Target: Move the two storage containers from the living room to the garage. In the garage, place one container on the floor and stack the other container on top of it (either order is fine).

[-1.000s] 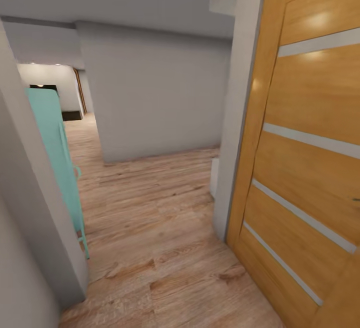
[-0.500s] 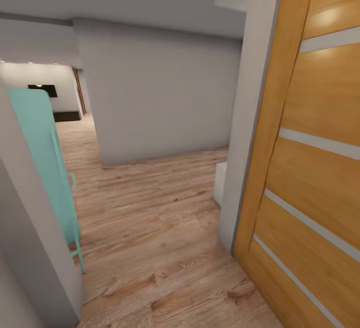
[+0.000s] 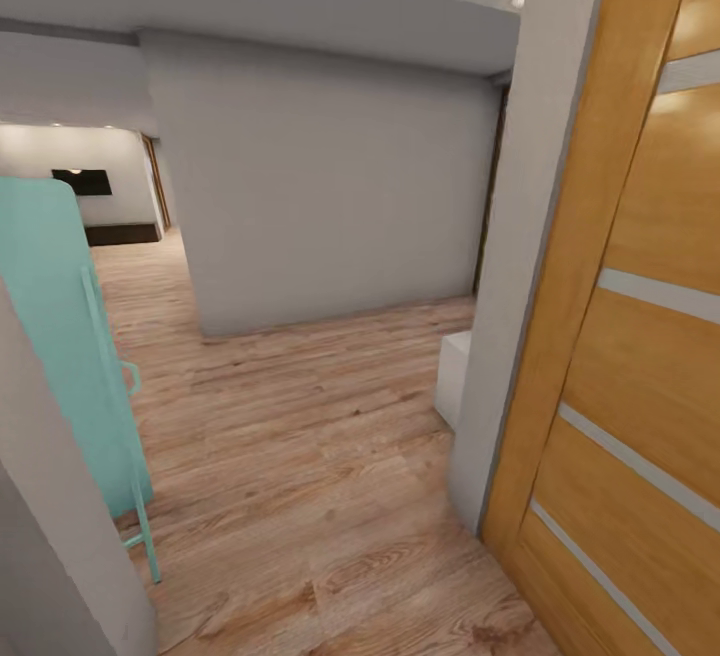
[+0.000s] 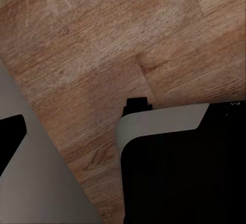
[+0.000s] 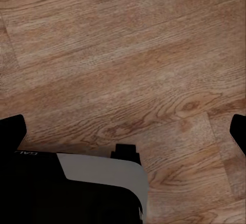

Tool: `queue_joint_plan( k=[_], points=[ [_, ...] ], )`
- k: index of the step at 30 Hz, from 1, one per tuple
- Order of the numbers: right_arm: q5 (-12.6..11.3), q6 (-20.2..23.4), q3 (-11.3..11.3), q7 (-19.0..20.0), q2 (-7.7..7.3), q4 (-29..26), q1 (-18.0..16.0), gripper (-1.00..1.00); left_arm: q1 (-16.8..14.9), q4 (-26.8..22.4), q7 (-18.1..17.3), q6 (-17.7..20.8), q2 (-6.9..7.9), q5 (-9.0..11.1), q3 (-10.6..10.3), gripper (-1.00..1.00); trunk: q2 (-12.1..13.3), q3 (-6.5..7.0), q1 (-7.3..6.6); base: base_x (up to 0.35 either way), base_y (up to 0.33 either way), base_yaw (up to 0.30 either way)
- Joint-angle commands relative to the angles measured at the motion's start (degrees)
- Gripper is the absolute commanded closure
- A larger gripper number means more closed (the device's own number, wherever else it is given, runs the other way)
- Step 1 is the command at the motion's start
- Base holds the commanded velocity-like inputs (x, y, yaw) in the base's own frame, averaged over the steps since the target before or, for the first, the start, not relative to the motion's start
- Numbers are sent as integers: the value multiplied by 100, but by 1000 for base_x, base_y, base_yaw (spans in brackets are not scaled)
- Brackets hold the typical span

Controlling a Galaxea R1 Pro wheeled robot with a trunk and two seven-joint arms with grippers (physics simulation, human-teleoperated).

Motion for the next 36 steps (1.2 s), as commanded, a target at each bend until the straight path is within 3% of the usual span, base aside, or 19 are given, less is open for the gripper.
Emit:
queue_joint_plan(
  k=[1,17,36],
  points=[
    [6,-32,-35,11,-6,22,-11,-100,-5,10,12,4,-1,53,-49,-100,-4,-7,4,331,80,0],
    [-19,-40,-35,10,-8,22,-9,-100,-8,10,12,7,-3,53,-49,-100,-4,-7,4,331,80,14],
    [-29,-41,-35,3,-6,22,-9,-100,-7,7,12,3,-3,53,-50,-100,-4,-7,4,339,7,276]
  ],
)
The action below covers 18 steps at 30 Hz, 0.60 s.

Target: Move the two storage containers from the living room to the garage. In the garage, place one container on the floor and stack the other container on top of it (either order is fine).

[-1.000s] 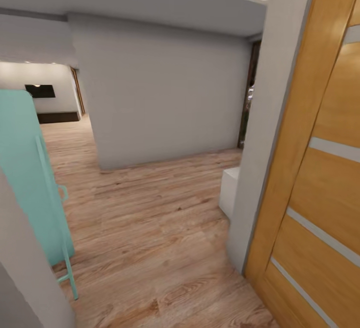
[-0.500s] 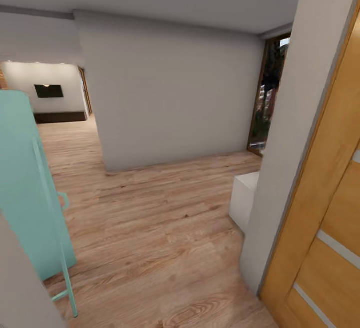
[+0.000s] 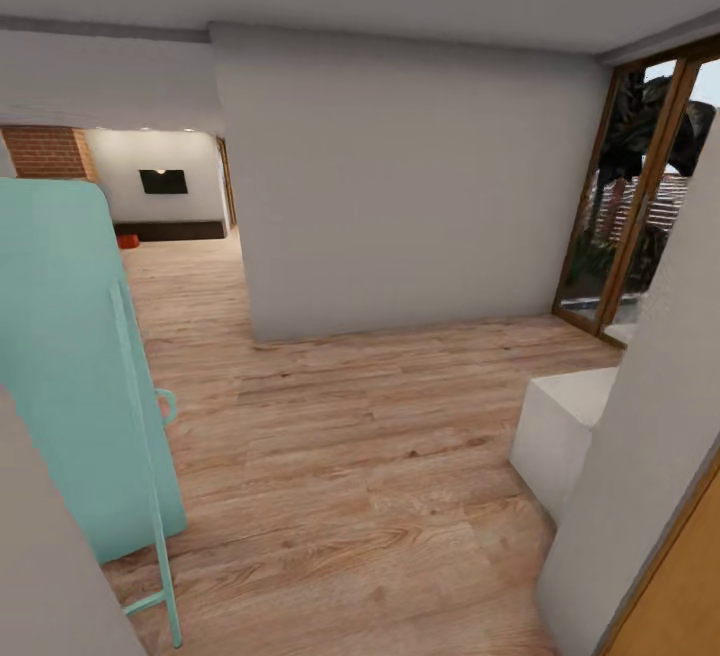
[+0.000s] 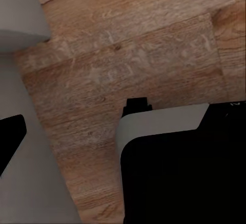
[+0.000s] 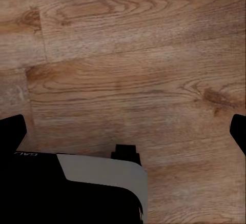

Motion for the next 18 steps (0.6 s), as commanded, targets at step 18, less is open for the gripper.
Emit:
queue_joint_plan(
  k=[18],
  points=[
    [16,-34,-37,17,-10,20,-7,-100,-7,13,11,5,-6,51,-56,-100,-4,-7,4,340,0,58]
  ],
)
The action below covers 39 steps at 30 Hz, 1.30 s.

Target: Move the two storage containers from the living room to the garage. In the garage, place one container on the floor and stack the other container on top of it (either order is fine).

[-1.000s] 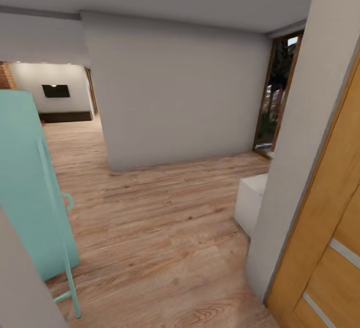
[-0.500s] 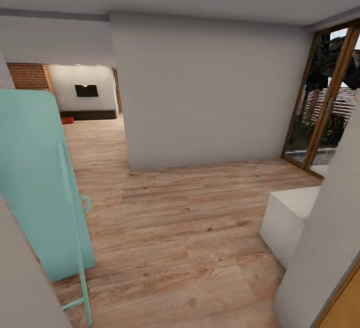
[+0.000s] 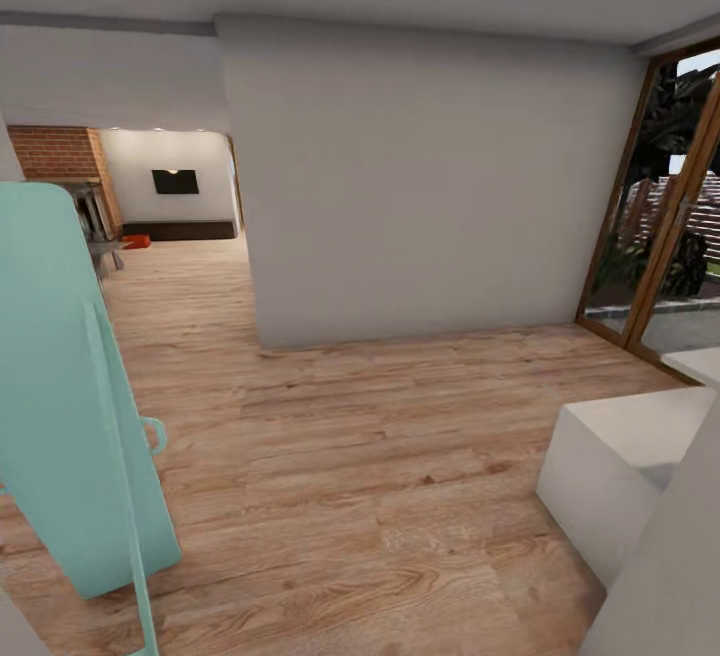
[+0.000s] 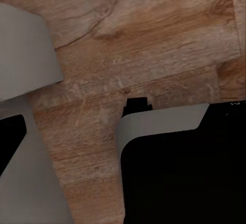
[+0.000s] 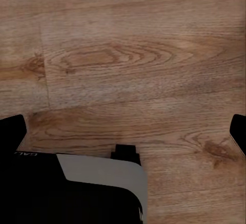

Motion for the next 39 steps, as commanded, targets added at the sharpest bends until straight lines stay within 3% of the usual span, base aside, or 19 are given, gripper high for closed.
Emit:
queue_joint_plan(
  k=[1,39],
  points=[
    [6,-33,-36,11,-6,23,-9,-100,-8,10,13,5,-4,54,-49,-100,-4,-7,4,340,0,0],
    [27,-33,-36,17,-3,23,-7,-100,-10,10,13,5,3,54,-49,-100,-4,-7,4,340,0,0]
  ],
)
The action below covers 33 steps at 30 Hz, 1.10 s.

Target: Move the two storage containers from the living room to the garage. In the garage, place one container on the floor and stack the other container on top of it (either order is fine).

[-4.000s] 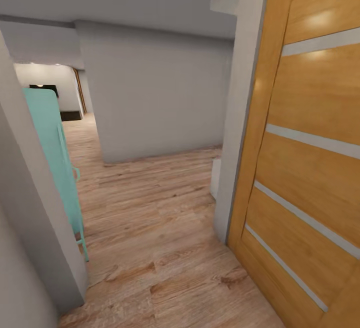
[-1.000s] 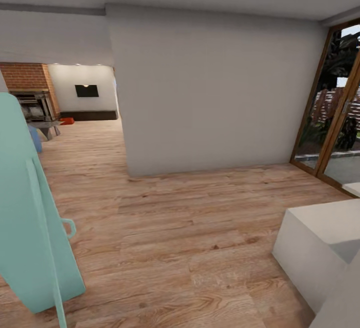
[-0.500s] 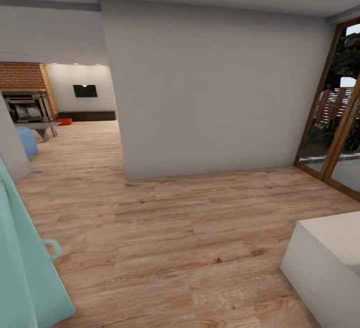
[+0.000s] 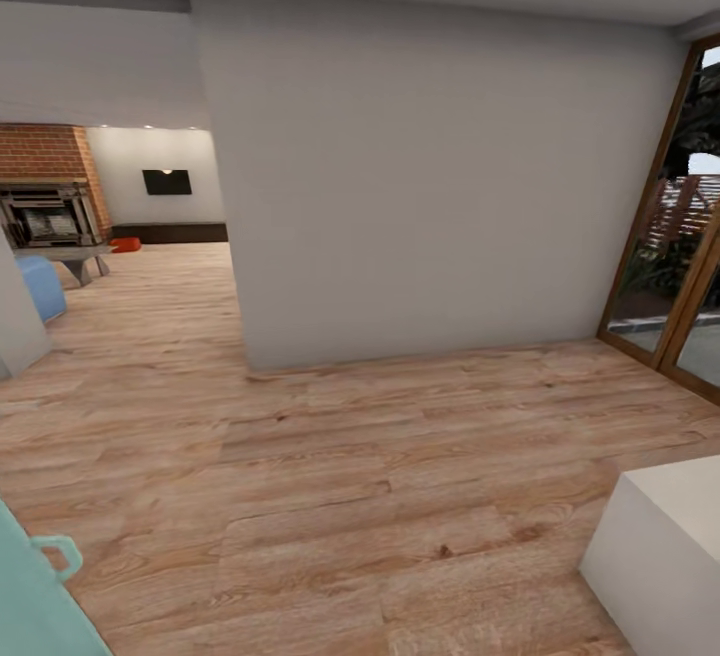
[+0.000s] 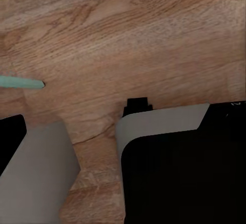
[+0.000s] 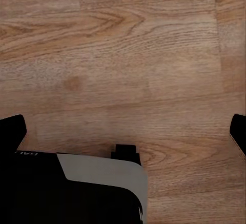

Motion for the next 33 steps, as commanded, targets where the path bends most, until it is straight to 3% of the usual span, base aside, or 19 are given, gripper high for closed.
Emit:
queue_joint_plan(
  k=[1,15,33],
  points=[
    [8,-33,-36,12,-6,22,-9,-100,-5,11,13,5,-7,53,-49,-100,-4,-7,4,340,0,0],
    [5,-33,-36,6,-6,28,-9,-100,-2,8,13,6,-6,51,-49,-100,-4,-15,4,340,0,10],
    [3,-33,-36,5,2,31,-7,-100,-3,10,13,5,-2,53,-47,-100,-4,-144,4,340,0,155]
  ],
)
